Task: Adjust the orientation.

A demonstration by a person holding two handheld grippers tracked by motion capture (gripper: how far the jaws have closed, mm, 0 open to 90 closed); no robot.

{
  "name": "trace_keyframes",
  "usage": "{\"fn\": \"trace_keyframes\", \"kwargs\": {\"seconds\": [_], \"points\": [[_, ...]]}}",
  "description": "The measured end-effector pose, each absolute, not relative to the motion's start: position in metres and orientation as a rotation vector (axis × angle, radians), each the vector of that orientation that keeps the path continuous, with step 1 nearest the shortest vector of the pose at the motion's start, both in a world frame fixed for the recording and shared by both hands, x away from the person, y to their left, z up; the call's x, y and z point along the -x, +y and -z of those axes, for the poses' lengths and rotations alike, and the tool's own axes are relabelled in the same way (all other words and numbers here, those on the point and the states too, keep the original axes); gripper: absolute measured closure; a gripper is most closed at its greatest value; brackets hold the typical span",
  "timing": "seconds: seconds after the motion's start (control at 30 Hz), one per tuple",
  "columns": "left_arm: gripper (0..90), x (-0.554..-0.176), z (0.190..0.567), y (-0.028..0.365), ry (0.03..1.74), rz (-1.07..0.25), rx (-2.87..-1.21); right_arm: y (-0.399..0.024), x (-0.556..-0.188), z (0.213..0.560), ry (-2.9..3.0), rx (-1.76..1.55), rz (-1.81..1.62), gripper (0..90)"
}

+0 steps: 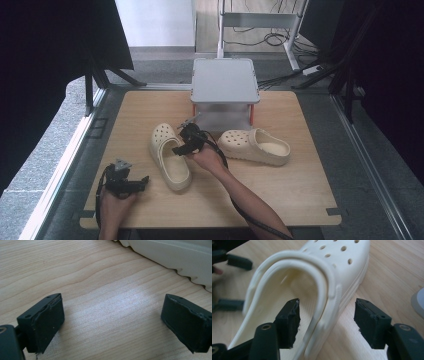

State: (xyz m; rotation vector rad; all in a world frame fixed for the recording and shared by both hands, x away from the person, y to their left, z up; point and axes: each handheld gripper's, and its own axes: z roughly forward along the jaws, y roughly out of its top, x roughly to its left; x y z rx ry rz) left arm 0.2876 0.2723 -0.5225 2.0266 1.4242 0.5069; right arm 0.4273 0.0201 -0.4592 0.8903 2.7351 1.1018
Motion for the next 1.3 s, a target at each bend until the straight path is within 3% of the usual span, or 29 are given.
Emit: {"fn": "trace_keyframes", "kwargs": {"seconds": [0.13, 0.47, 0.83, 1.3], "points": [[4.7, -0.288, 0.523, 0.272, 1.424, -0.506, -2.025, 0.027, -0.436, 0.463, 2.76, -0.954, -1.122, 45.0], [4.7, -0.288, 0.523, 0.272, 1.422, -0.505, -2.026, 0.029, -0.438, 0.456, 2.749, -0.988, -1.006, 74.3], [4.8, -0.288, 0.522, 0.272, 1.422, -0.504, -2.028, 0.009, -0.422, 0.432, 2.78, -0.909, -1.037, 75.8], [4.8, -0.288, 0.522, 0.272, 1.42, -0.506, -2.029, -0.033, -0.362, 0.413, 2.811, -0.796, -1.092, 75.7]]}}
